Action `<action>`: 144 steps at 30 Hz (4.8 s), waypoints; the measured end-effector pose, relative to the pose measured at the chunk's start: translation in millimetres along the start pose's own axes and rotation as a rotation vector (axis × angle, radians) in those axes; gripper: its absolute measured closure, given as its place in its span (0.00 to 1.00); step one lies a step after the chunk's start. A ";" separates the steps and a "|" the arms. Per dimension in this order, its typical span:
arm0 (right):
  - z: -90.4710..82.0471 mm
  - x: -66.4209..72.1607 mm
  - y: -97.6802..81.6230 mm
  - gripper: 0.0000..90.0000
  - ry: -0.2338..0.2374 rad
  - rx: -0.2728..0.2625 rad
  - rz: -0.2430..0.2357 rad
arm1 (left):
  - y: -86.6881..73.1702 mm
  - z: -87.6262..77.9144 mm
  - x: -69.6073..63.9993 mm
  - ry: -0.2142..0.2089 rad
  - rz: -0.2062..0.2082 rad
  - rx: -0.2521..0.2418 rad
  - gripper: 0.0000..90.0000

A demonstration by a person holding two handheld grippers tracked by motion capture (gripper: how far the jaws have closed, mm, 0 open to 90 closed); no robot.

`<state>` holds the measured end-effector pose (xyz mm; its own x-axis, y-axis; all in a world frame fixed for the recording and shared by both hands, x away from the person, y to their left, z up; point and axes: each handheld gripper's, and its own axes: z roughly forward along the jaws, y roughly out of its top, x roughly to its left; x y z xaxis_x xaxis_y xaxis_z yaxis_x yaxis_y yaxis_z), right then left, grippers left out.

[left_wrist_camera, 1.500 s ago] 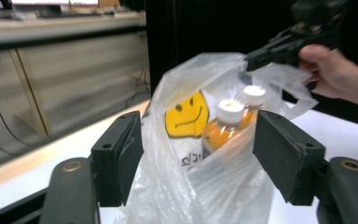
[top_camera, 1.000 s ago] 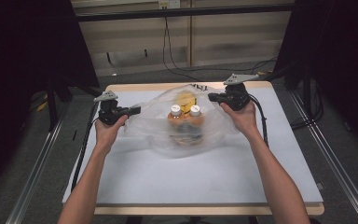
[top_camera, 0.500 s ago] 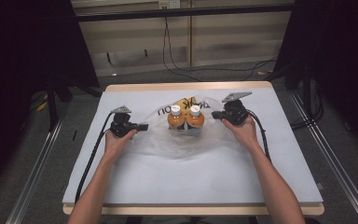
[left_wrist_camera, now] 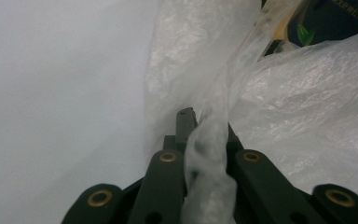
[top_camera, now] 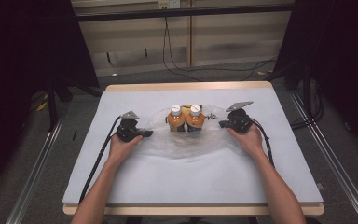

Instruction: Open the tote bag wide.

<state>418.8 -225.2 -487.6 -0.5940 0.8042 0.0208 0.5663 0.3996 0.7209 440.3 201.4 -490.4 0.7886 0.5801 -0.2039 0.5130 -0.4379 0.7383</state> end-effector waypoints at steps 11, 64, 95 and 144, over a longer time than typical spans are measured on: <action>-7.9 3.3 0.5 0.80 0.028 -0.049 -0.002 | 9.4 -28.0 -3.6 0.018 -0.015 -0.111 0.63; 6.6 35.0 38.0 1.00 0.117 0.283 -0.305 | 42.6 21.9 -34.4 0.125 0.321 0.281 0.93; -32.2 -8.9 7.6 1.00 -0.059 0.382 -0.289 | 20.5 -19.1 -47.2 0.105 0.441 0.421 1.00; -51.1 -3.1 -7.2 1.00 -0.004 0.419 -0.369 | 38.3 -3.5 -11.8 0.174 0.420 0.473 1.00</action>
<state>387.3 -253.0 -457.4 -0.7943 0.5789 -0.1842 0.5002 0.7953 0.3424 449.5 180.3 -457.5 0.9084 0.3790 0.1767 0.2981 -0.8833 0.3618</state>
